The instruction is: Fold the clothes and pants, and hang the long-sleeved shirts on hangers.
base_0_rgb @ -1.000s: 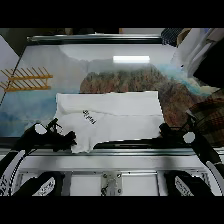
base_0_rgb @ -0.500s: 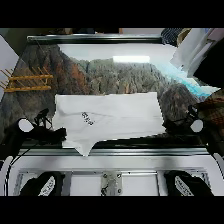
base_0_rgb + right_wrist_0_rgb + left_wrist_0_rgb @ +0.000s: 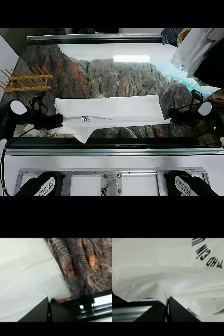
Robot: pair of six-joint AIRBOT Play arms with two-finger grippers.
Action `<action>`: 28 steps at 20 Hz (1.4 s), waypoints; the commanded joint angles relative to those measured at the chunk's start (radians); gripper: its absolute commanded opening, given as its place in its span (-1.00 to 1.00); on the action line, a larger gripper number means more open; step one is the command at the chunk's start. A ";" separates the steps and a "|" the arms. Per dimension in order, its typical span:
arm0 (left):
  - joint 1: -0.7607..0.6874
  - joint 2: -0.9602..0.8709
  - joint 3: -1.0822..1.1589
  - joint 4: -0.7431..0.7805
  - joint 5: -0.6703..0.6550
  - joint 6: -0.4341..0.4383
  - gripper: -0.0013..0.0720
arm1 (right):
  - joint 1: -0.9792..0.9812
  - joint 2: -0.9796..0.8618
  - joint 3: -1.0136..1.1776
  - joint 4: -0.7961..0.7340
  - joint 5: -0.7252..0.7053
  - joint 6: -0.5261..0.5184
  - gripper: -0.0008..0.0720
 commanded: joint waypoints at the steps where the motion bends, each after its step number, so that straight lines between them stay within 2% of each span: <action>1: -0.003 -0.148 0.140 0.001 0.035 0.017 -0.94 | 0.029 -0.134 0.132 0.010 0.006 -0.005 -0.95; 7: -0.003 -0.384 0.294 0.001 0.081 0.022 -0.94 | 0.075 -0.358 0.322 0.018 -0.093 0.001 -0.95; 10: -0.003 -0.470 0.351 0.000 0.084 0.021 -0.95 | 0.087 -0.411 0.352 0.022 -0.167 0.001 -0.95; 15: -0.008 -0.542 0.430 -0.003 0.072 0.021 -0.94 | 0.088 -0.444 0.352 0.121 -0.272 -0.001 -0.93; 16: -0.008 -0.546 0.437 -0.003 0.072 0.021 -0.44 | 0.088 -0.444 0.352 0.153 -0.288 -0.008 -0.92; 17: -0.008 -0.545 0.448 -0.004 0.077 0.021 0.45 | 0.087 -0.444 0.352 0.198 -0.303 -0.040 -0.77; 18: -0.008 -0.544 0.470 -0.003 0.074 0.021 0.59 | 0.085 -0.444 0.357 0.257 -0.307 -0.084 -0.03; 19: -0.008 -0.544 0.509 -0.003 0.057 0.020 0.57 | 0.080 -0.444 0.367 0.310 -0.304 -0.125 0.61; 20: -0.008 -0.544 0.552 -0.003 0.029 0.020 0.57 | 0.071 -0.444 0.384 0.358 -0.289 -0.168 0.74; 23: -0.018 -0.510 0.638 -0.002 -0.055 0.020 0.57 | -0.006 -0.444 0.450 0.393 -0.145 -0.284 0.72; 25: -0.039 -0.463 0.623 -0.003 -0.046 0.020 0.50 | -0.091 -0.451 0.454 0.392 -0.044 -0.357 0.71; 26: -0.053 -0.438 0.601 -0.003 -0.029 0.020 -0.05 | -0.134 -0.464 0.454 0.392 0.009 -0.392 0.71; 27: -0.076 -0.410 0.567 -0.003 0.003 0.020 -0.79 | -0.178 -0.486 0.454 0.393 0.060 -0.425 0.71; 28: -0.103 -0.383 0.529 -0.004 0.039 0.019 -0.94 | -0.212 -0.515 0.454 0.393 0.094 -0.448 0.71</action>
